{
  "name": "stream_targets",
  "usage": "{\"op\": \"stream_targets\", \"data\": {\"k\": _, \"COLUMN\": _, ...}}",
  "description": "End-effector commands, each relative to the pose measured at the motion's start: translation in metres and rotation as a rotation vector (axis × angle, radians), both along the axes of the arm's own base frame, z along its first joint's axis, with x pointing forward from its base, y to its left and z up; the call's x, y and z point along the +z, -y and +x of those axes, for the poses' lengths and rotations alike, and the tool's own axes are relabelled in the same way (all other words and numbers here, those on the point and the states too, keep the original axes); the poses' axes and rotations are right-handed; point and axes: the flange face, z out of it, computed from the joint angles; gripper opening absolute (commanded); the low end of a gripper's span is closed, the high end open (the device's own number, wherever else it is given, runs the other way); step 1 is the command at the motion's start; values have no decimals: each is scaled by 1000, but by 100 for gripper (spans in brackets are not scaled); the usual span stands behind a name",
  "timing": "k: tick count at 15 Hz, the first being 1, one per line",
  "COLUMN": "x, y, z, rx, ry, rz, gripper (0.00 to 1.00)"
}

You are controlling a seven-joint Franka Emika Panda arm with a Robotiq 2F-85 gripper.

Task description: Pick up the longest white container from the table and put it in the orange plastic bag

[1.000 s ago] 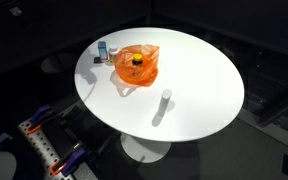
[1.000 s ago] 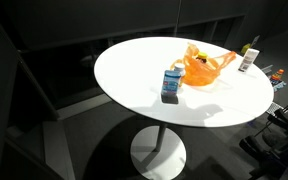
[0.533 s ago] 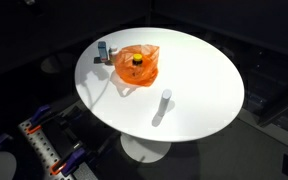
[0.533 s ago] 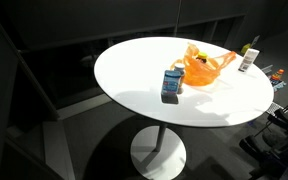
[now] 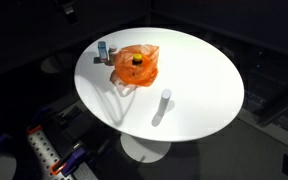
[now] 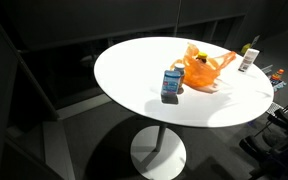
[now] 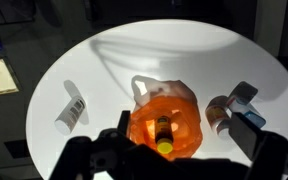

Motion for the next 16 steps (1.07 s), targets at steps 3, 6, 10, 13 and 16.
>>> {"op": "stream_targets", "data": {"k": 3, "x": -17, "y": 70, "z": 23, "rx": -62, "ry": -31, "rz": 75, "gripper": 100}}
{"op": "stream_targets", "data": {"k": 6, "x": -30, "y": 106, "z": 31, "rx": -111, "ry": -52, "rz": 86, "gripper": 100}}
{"op": "stream_targets", "data": {"k": 10, "x": -40, "y": 138, "z": 40, "rx": -154, "ry": -73, "rz": 110, "gripper": 100}}
{"op": "stream_targets", "data": {"k": 13, "x": -45, "y": 135, "z": 33, "rx": -169, "ry": -79, "rz": 104, "gripper": 100}}
{"op": "stream_targets", "data": {"k": 16, "x": -44, "y": 138, "z": 36, "rx": -172, "ry": -78, "rz": 104, "gripper": 100}}
